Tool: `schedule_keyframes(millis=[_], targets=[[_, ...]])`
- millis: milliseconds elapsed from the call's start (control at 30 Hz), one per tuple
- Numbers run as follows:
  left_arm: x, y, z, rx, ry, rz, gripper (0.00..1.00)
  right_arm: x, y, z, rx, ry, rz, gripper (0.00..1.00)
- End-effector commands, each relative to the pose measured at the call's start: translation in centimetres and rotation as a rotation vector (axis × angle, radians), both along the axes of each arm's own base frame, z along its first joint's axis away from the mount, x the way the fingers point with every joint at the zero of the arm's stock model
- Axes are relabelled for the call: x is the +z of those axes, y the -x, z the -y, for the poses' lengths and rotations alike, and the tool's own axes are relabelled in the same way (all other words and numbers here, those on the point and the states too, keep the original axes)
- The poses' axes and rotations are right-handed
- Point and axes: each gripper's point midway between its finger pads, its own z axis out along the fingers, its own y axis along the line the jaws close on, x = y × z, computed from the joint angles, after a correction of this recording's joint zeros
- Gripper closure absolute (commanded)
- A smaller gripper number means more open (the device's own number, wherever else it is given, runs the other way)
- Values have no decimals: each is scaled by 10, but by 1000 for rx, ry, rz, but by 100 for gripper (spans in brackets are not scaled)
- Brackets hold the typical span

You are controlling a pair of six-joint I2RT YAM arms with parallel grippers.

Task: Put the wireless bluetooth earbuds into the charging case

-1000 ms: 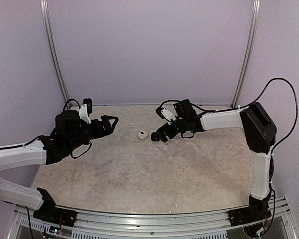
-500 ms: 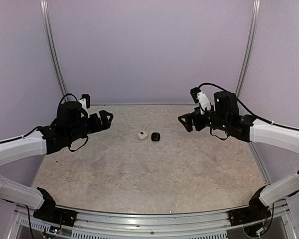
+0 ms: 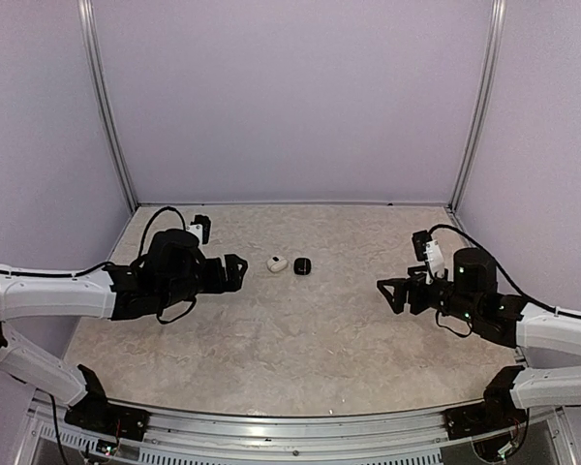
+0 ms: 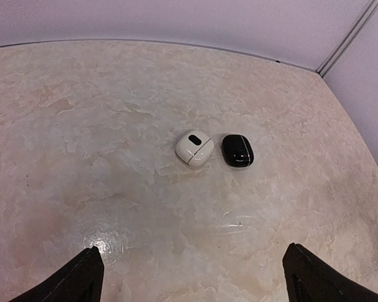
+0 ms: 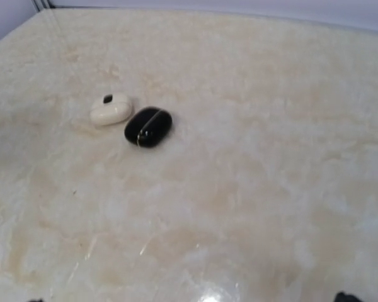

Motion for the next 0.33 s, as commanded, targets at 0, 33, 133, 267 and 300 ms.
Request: schedule_keyframes(millis=[0,33,133,267,300], targets=[[-5,-1,0,31,47,18,1,6,3,-2,5,-95,28,0],[-8,-1,-1,37,52,16,1,3,4,-2,7,-97,24,1],[-14,0,-4,48,55,10,1,-1,6,-3,18,-104,23,0],[-15,0,-8,69,46,18,1,-2,5,-5,26,-102,26,1],[-13,0,-10,75,45,23,1,-3,5,-5,27,-97,25,0]])
